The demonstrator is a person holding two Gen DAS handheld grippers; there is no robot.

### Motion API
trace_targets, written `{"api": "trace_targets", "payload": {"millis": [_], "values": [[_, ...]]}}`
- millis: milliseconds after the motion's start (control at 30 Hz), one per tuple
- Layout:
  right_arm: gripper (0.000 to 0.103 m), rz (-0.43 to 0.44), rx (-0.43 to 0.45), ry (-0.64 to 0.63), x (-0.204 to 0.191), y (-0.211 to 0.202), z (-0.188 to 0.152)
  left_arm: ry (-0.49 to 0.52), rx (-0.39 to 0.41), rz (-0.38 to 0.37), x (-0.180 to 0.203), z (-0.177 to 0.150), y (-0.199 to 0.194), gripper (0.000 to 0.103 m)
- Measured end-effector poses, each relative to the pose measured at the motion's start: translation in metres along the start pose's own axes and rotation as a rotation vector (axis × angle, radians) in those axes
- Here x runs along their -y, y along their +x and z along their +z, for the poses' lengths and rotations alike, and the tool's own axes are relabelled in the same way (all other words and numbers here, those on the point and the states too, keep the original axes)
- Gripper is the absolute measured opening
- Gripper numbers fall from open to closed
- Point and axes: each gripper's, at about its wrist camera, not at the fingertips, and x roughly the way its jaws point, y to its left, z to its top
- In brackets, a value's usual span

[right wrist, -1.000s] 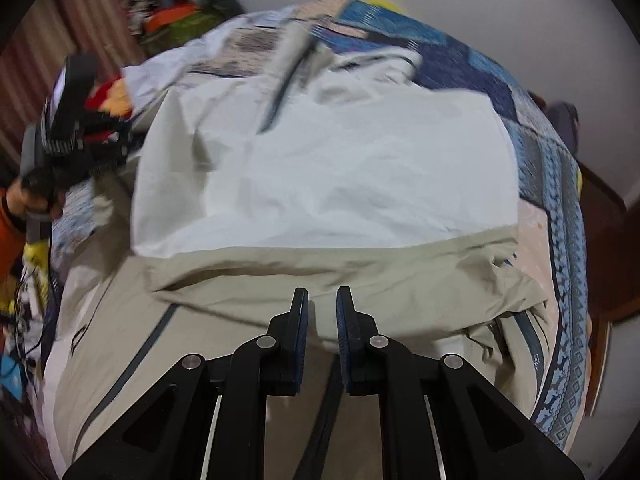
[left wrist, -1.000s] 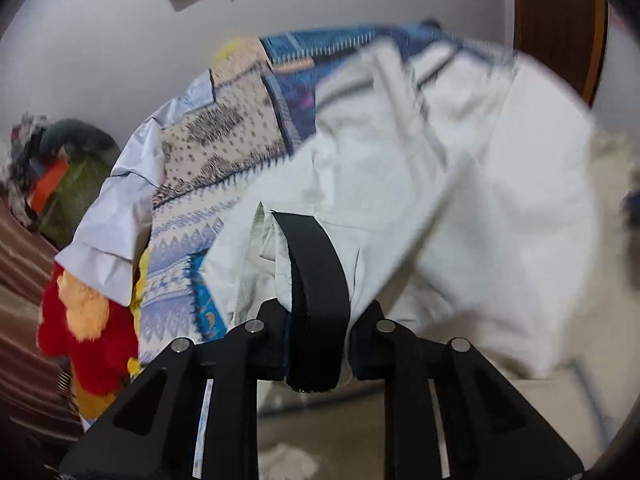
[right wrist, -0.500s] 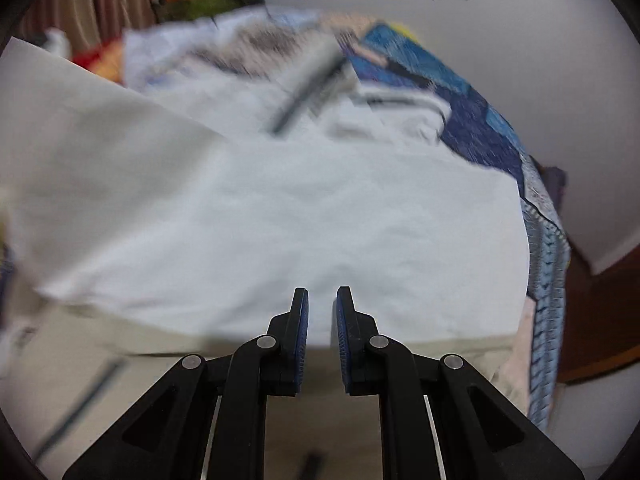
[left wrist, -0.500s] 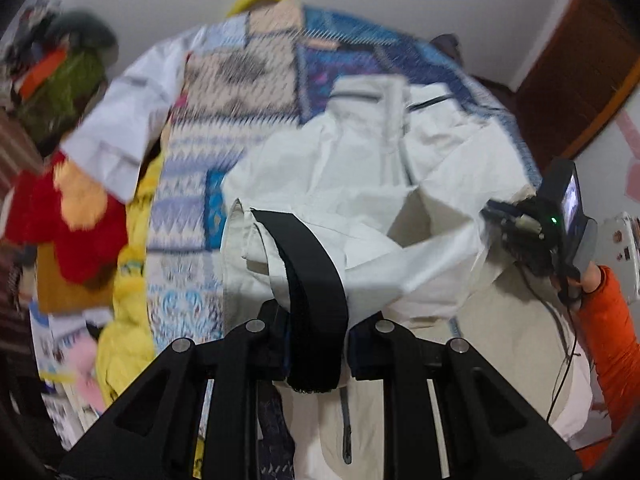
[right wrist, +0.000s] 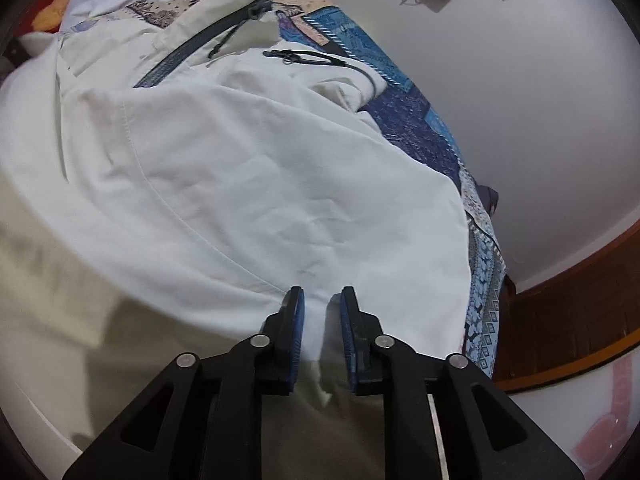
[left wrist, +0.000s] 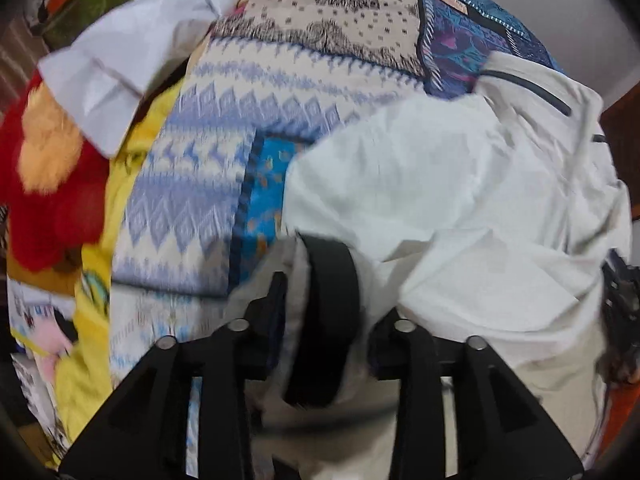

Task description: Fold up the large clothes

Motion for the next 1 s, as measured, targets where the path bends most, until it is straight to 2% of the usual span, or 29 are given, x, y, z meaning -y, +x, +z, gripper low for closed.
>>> {"api": "trace_targets", "payload": {"millis": [33, 67, 100, 133, 233, 300, 367, 500, 600, 700, 767, 867, 1000], "values": [[0.046, -0.018, 0.002, 0.01, 0.003, 0.001, 0.0, 0.012, 0.021, 0.025, 0.0, 0.004, 0.0, 0.055], [0.065, -0.082, 0.011, 0.026, 0.008, 0.003, 0.0, 0.021, 0.039, 0.045, 0.0, 0.008, -0.001, 0.059], [0.094, -0.134, 0.026, 0.051, 0.017, 0.005, -0.002, 0.025, 0.057, 0.059, -0.001, 0.011, -0.005, 0.063], [0.099, -0.117, 0.025, 0.076, 0.025, 0.009, -0.002, 0.023, 0.071, 0.059, -0.003, 0.014, -0.01, 0.063], [0.099, 0.113, -0.063, 0.298, 0.065, 0.024, -0.008, -0.001, 0.144, 0.039, -0.015, 0.02, -0.039, 0.063], [0.099, 0.191, -0.086, 0.369, 0.077, 0.028, -0.013, -0.001, 0.219, 0.045, -0.02, 0.021, -0.067, 0.065], [0.099, 0.198, -0.077, 0.367, 0.076, 0.024, -0.015, 0.004, 0.254, 0.043, -0.026, 0.019, -0.085, 0.073], [0.099, 0.216, -0.006, 0.331, 0.071, -0.008, -0.011, 0.037, 0.266, 0.028, -0.039, -0.011, -0.104, 0.077], [0.099, 0.246, 0.08, 0.326, 0.066, -0.042, -0.007, 0.046, 0.246, 0.016, -0.045, -0.042, -0.1, 0.077], [0.099, 0.332, 0.163, 0.302, 0.055, -0.075, 0.001, 0.088, 0.244, -0.007, -0.044, -0.075, -0.091, 0.077], [0.099, 0.365, 0.197, 0.266, 0.043, -0.091, 0.012, 0.133, 0.252, 0.017, -0.037, -0.089, -0.082, 0.077], [0.099, 0.36, 0.213, 0.192, 0.019, -0.094, 0.036, 0.171, 0.244, 0.084, -0.03, -0.091, -0.062, 0.078], [0.099, 0.316, 0.152, 0.123, -0.022, -0.064, 0.066, 0.098, 0.266, 0.049, -0.039, -0.07, -0.04, 0.077]]}}
